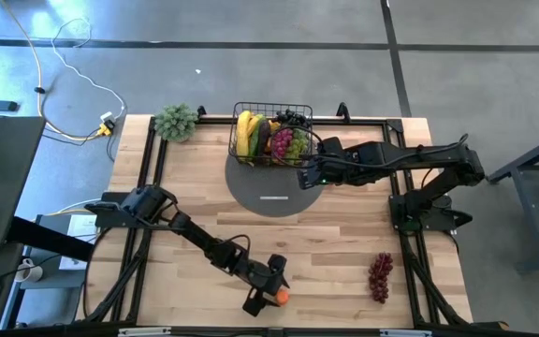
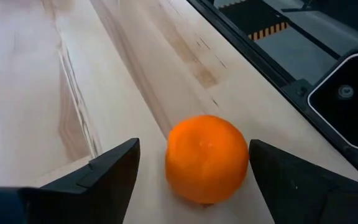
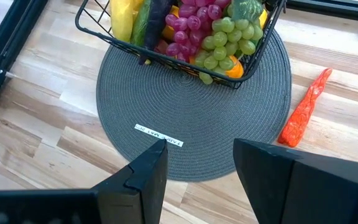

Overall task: Build produce basket
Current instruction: Put the orange into the black wire basket

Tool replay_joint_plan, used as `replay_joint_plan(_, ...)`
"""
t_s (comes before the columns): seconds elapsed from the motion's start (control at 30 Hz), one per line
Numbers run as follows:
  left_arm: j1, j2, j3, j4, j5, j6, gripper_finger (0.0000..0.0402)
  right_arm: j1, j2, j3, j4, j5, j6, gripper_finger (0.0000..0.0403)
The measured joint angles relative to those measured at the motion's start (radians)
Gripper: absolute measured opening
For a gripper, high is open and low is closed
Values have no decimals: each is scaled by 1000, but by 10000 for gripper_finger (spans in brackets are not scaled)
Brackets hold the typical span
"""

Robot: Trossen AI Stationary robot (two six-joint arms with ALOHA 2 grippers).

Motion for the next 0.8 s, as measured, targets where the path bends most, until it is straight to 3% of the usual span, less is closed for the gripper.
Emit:
replay_joint_plan(0.6, 1, 0, 0, 6, 33, 26, 152, 0, 0, 0, 0, -1, 5, 165)
replay_joint_plan(0.8, 16, -11, 0, -27, 32, -34, 137, 0, -1, 0, 0, -1, -5, 165)
